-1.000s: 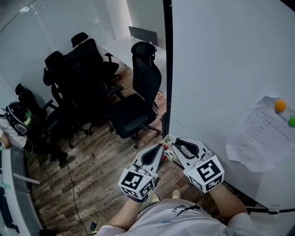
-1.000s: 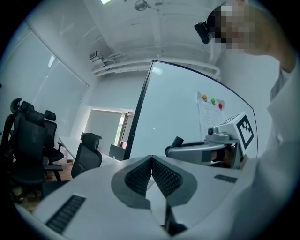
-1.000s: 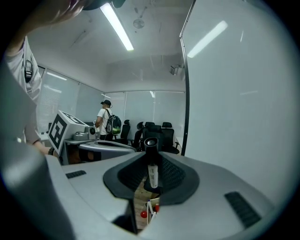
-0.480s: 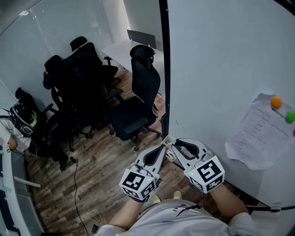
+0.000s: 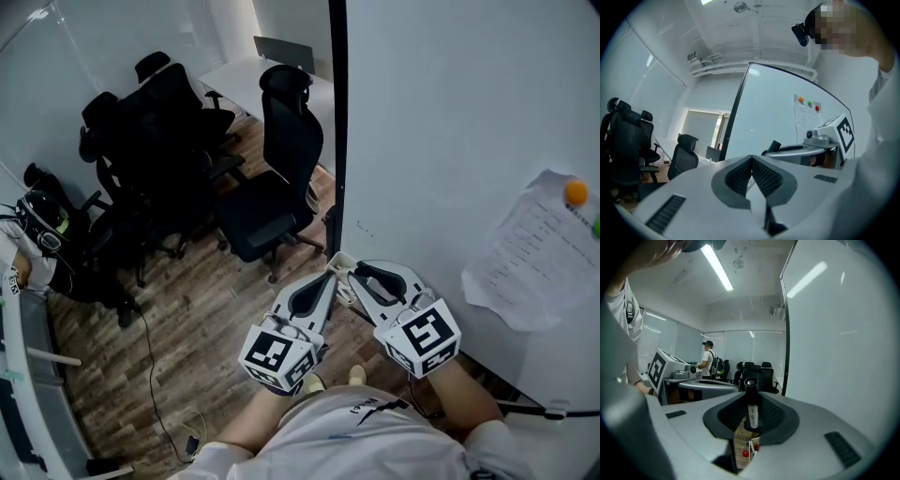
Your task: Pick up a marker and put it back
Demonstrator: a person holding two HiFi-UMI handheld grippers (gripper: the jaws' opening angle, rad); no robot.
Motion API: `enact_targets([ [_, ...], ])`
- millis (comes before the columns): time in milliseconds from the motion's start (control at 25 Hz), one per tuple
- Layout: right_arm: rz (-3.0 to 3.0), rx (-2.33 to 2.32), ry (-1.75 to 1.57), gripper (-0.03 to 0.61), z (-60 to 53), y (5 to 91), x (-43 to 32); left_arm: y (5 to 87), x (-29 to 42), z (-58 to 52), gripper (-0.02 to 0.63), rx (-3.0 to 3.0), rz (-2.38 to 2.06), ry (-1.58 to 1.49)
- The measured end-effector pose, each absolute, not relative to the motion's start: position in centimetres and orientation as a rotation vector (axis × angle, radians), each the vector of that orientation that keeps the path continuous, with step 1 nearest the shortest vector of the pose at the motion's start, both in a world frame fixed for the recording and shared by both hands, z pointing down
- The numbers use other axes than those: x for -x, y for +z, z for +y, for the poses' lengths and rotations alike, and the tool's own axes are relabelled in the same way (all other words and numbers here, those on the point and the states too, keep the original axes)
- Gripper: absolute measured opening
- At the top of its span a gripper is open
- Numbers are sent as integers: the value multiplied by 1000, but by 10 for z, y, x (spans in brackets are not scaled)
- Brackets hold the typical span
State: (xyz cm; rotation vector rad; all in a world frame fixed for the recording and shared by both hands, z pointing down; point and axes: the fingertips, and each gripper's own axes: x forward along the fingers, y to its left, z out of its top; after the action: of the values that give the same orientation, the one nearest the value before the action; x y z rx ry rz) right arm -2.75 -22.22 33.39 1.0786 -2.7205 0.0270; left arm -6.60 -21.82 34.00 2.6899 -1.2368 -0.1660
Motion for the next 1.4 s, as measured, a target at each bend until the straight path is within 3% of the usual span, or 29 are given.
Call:
enact_targets([
  [640,-2665,-1101,111,81,-230,374,17,365,63,-221,11,-2664,-1264,-115],
  [1400,-2489,-1088,329,81,-246,537,0,437,66,-230,11,-2525,-1268,-41],
])
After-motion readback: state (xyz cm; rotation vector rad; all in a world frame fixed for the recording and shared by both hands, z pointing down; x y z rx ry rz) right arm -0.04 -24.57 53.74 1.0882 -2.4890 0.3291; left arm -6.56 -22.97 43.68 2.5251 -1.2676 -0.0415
